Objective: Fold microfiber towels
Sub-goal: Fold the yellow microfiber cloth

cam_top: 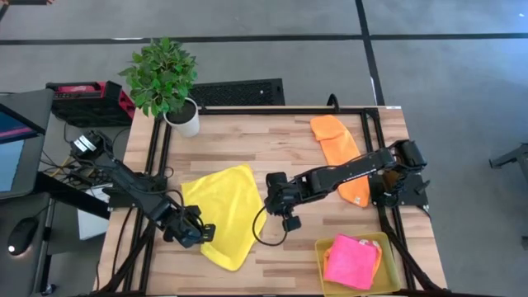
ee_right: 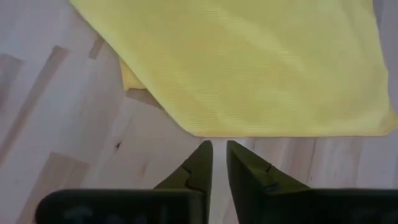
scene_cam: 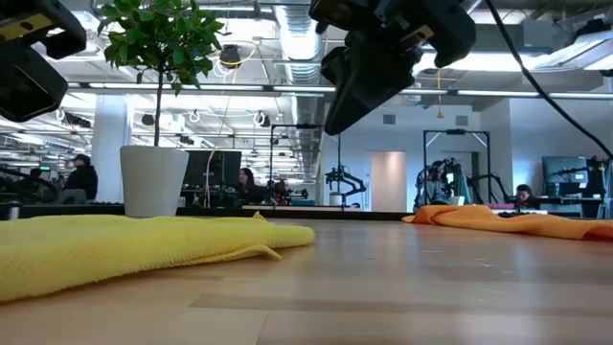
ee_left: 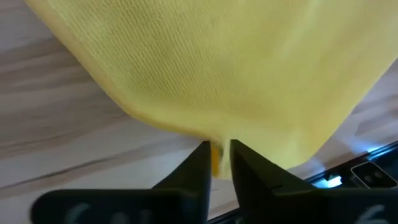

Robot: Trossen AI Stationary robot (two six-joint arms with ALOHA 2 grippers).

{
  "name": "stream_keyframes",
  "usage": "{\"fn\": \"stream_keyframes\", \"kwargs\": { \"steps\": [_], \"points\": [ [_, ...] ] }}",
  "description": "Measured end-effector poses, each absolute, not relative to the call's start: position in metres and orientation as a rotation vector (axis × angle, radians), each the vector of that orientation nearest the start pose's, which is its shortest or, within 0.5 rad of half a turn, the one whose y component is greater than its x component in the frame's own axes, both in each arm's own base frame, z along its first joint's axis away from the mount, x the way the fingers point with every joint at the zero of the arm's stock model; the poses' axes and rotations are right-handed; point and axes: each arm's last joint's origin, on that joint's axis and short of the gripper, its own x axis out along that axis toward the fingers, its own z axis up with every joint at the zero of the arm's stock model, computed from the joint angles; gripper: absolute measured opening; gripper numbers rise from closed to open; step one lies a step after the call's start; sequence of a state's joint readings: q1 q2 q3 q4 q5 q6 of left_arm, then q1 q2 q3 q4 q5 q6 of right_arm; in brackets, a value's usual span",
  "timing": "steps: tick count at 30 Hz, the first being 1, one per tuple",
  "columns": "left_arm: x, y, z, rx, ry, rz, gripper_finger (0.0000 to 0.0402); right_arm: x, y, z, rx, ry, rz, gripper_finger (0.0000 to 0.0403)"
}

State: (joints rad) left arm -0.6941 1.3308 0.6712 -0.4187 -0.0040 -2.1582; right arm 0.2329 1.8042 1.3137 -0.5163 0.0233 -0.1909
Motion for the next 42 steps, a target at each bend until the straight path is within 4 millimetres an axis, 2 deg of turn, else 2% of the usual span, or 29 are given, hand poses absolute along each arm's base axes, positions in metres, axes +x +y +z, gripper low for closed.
{"fn": "stream_keyframes", "kwargs": {
  "steps": [6,11,14,17,20,26,38,42],
  "points": [
    [0.178,-0.15,0.172,-1.472,1.216,0.649,0.0117,0.371,0.087,0.224,-0.301,0.956,0.286,0.0088],
    [0.178,-0.154,0.18,-1.522,1.278,0.6,0.0144,0.374,0.088,0.236,-0.299,0.939,0.284,0.0087],
    [0.18,-0.152,0.193,-1.516,1.139,0.569,0.0148,0.377,0.087,0.25,-0.297,0.939,0.281,0.0086],
    [0.185,-0.145,0.196,-1.433,0.924,0.579,0.0149,0.378,0.086,0.266,-0.296,0.946,0.279,0.0086],
    [0.194,-0.137,0.19,-1.298,0.807,0.612,0.0149,0.378,0.086,0.284,-0.285,0.95,0.272,0.0086],
    [0.216,-0.116,0.163,-1.121,0.847,0.716,0.0149,0.376,0.083,0.32,-0.243,0.952,0.248,0.0086],
    [0.249,-0.084,0.127,-0.987,0.977,0.741,0.0148,0.366,0.081,0.361,-0.211,0.957,0.23,0.0086],
    [0.262,-0.075,0.122,-0.979,0.927,0.692,0.0148,0.362,0.08,0.372,-0.192,0.955,0.22,0.0086]
  ]
}}
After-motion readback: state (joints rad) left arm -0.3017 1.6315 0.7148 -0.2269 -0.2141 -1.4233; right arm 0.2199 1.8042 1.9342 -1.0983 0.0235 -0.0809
